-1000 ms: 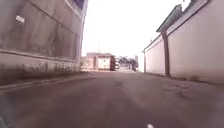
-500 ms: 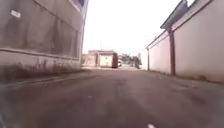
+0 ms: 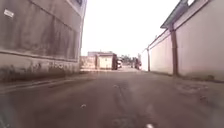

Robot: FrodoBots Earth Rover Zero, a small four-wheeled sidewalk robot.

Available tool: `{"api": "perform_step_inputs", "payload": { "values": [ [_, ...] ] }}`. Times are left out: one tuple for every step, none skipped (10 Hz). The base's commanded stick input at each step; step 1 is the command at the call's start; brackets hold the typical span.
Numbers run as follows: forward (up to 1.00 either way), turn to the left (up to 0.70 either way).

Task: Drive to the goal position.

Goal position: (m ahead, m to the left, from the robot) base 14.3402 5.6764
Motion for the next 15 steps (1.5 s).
{"api": "perform_step_inputs", "payload": {
  "values": [
    [0.7,0.01],
    [0.7,0.01],
    [0.7,0.01],
    [0.7,-0.15],
    [0.7,-0.34],
    [0.7,-0.34],
    [0.7,-0.18],
    [0.7,0.01],
    [0.7,0.01],
    [0.7,0.01],
    [0.7,0.01],
    [0.7,0.01],
    [0.7,0.01],
    [0.7,0.01],
    [0.7,0.01]
  ]
}}
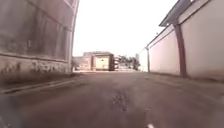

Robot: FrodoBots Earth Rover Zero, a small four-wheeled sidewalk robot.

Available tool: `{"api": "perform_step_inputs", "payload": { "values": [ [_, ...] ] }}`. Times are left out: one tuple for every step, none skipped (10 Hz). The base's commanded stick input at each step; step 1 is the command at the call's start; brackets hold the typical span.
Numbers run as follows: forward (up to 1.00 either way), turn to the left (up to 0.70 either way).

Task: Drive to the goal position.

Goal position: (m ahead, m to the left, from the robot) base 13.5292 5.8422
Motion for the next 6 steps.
{"api": "perform_step_inputs", "payload": {
  "values": [
    [0.7,0.01],
    [0.7,0.01],
    [0.7,0.01],
    [0.7,0.01],
    [0.7,0.01],
    [0.7,0.01]
  ]
}}
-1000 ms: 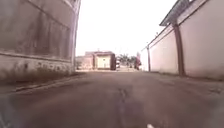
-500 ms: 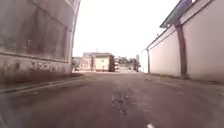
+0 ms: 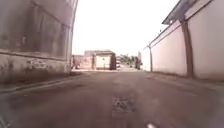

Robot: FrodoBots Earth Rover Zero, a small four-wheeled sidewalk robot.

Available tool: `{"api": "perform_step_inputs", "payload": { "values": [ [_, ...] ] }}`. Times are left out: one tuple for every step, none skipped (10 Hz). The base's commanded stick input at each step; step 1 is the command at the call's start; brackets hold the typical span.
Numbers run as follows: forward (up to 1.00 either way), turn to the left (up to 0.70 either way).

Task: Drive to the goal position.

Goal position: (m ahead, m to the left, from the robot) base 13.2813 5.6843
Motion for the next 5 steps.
{"api": "perform_step_inputs", "payload": {
  "values": [
    [0.7,0.01],
    [0.7,0.01],
    [0.7,0.01],
    [0.7,0.01],
    [0.7,0.01]
  ]
}}
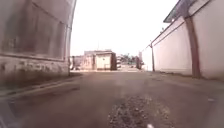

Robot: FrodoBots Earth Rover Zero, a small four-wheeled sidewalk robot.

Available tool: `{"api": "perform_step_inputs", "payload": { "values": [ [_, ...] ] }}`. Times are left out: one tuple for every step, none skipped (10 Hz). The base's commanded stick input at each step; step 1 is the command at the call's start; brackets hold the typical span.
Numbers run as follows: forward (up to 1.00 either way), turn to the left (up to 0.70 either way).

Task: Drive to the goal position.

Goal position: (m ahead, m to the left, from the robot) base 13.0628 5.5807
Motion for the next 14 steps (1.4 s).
{"api": "perform_step_inputs", "payload": {
  "values": [
    [0.7,0.01],
    [0.7,0.01],
    [0.7,0.01],
    [0.7,0.01],
    [0.7,0.01],
    [0.7,0.01],
    [0.7,0.01],
    [0.7,0.01],
    [0.7,0.01],
    [0.7,0.01],
    [0.7,0.01],
    [0.7,0.01],
    [0.7,0.01],
    [0.7,0.01]
  ]
}}
